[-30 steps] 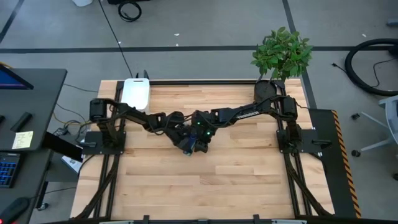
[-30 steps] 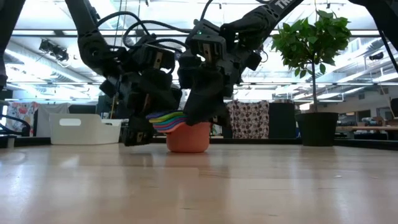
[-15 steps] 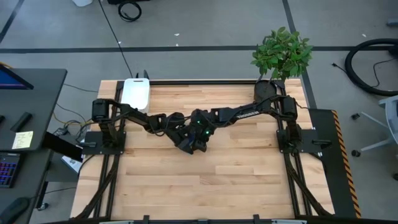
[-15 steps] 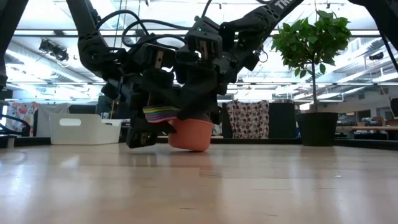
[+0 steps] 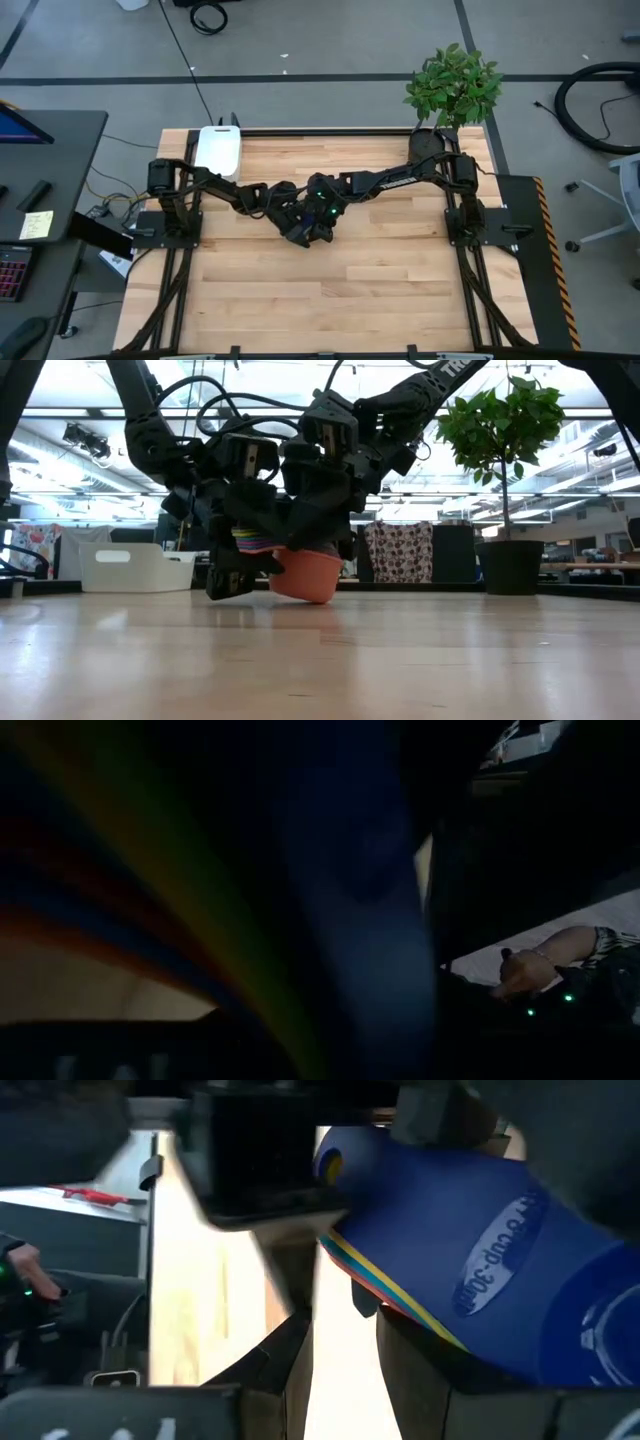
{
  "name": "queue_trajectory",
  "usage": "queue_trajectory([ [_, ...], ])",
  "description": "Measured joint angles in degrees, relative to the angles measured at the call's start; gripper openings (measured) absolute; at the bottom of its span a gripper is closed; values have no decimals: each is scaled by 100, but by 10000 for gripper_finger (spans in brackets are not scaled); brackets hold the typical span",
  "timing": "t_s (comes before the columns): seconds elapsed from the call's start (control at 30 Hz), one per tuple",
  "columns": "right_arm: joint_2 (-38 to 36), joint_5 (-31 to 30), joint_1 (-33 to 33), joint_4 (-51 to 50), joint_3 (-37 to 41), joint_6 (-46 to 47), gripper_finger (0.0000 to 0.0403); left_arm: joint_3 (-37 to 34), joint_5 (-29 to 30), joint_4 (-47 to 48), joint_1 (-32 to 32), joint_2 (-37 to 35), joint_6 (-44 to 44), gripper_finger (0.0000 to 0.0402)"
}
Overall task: Nest measuring cups in basket
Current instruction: Put the nested measuring cups into the white bin
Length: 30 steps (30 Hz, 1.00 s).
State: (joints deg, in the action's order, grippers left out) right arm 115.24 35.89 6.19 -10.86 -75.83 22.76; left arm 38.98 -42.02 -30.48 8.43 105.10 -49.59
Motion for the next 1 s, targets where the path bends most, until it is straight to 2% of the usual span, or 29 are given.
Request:
queue_trajectory([
  [0.17, 0, 131, 3, -16, 0, 15, 119, 0, -9, 136, 0, -4, 213, 50],
  [0.53, -1, 490, 7, -28, 0, -24, 119, 0, -43, 236, 20, -15, 310, 49],
  [0.73, -35, 782, 16, -122, 0, -175, 114, 0, -255, 249, 170, -13, 295, 49],
  [1.0, -621, 652, 136, -919, 2, -721, 99, 20, -296, -19, 416, -15, 178, 49],
])
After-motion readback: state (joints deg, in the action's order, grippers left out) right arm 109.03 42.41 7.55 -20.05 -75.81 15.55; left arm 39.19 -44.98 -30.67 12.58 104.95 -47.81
